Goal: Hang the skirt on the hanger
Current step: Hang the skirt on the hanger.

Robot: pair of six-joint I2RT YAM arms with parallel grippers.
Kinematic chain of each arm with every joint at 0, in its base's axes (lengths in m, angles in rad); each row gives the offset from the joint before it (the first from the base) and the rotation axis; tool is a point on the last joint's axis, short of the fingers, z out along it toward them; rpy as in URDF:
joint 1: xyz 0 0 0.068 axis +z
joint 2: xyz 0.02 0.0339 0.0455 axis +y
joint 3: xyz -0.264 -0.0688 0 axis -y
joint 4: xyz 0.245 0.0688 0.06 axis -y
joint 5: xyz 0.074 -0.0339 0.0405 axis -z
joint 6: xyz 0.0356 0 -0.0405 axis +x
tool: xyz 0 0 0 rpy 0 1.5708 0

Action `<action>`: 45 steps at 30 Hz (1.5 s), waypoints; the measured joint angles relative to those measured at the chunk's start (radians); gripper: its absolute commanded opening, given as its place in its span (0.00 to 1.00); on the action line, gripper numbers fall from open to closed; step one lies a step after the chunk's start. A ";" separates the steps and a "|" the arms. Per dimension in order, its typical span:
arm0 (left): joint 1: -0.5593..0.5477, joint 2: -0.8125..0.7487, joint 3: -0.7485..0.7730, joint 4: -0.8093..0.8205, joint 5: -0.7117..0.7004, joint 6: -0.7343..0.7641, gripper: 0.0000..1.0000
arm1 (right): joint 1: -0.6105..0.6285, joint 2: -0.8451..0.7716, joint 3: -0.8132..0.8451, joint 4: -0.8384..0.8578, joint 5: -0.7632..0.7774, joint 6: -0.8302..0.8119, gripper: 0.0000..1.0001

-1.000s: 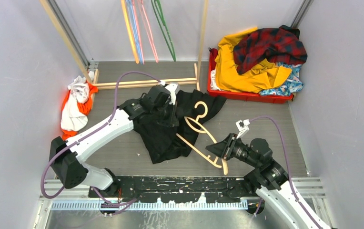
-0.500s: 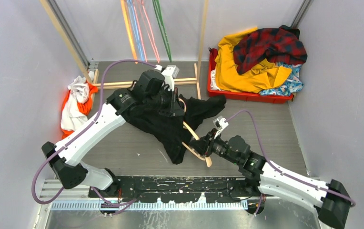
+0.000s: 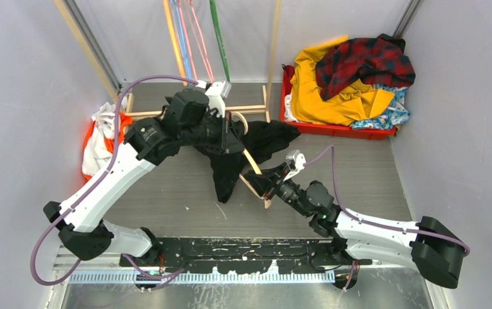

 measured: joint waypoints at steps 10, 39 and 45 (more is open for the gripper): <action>-0.004 -0.029 0.051 -0.023 0.000 0.000 0.22 | 0.001 0.068 0.096 0.195 -0.039 -0.039 0.01; -0.006 -0.241 0.437 -0.304 -0.185 0.026 0.30 | 0.004 -0.600 0.191 -0.196 -0.190 -0.153 0.02; -0.006 -0.241 0.390 -0.306 -0.207 0.026 0.29 | 0.005 -0.409 0.209 -0.165 -0.194 -0.142 0.02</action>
